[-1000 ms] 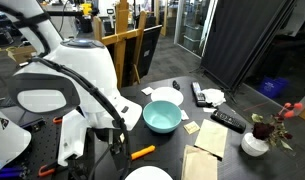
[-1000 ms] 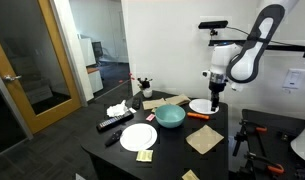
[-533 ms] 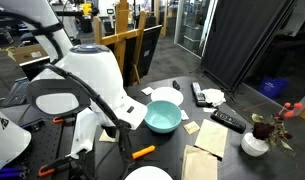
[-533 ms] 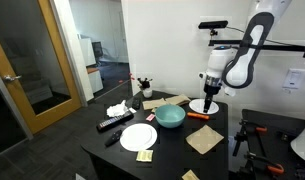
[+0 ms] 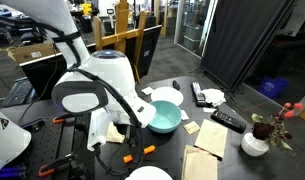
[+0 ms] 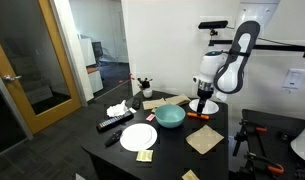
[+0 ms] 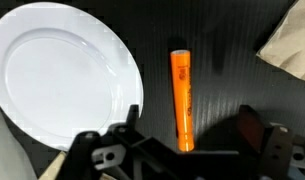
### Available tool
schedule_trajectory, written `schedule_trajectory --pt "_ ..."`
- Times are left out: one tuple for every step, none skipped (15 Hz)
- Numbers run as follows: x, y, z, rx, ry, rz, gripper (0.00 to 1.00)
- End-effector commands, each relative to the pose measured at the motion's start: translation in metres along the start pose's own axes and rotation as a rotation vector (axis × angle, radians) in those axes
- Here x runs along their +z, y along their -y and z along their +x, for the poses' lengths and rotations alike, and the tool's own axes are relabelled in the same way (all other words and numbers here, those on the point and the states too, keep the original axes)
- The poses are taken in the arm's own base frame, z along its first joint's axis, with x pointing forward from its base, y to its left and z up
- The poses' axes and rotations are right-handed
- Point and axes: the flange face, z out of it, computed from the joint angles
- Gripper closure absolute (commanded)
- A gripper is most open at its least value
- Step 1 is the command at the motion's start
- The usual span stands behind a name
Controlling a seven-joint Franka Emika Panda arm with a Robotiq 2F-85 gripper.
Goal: Put the marker in the bowl
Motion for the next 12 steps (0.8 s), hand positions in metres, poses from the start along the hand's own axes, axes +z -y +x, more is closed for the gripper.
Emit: schedule_trajectory --pt "0.011 0.002 0.010 0.016 0.017 -0.003 0.00" --pt "0.013 0.002 0.010 0.014 0.023 -0.003 0.00" --pt "0.016 0.001 0.011 0.013 0.027 -0.004 0.00" --pt "0.018 0.000 0.012 0.013 0.032 -0.004 0.00" --pt "0.020 -0.001 0.012 0.014 0.036 -0.004 0.00" --pt "0.022 -0.001 0.012 0.014 0.040 -0.004 0.00" --pt "0.024 -0.002 0.013 0.012 0.045 -0.004 0.00" --pt "0.026 -0.002 0.013 0.011 0.049 -0.004 0.06" --pt "0.028 -0.003 0.014 0.011 0.052 -0.004 0.26" --pt "0.029 -0.004 0.014 0.011 0.057 -0.004 0.32" --pt "0.031 -0.005 0.014 0.012 0.061 -0.005 0.42" --pt "0.032 -0.006 0.014 0.012 0.066 -0.006 0.49"
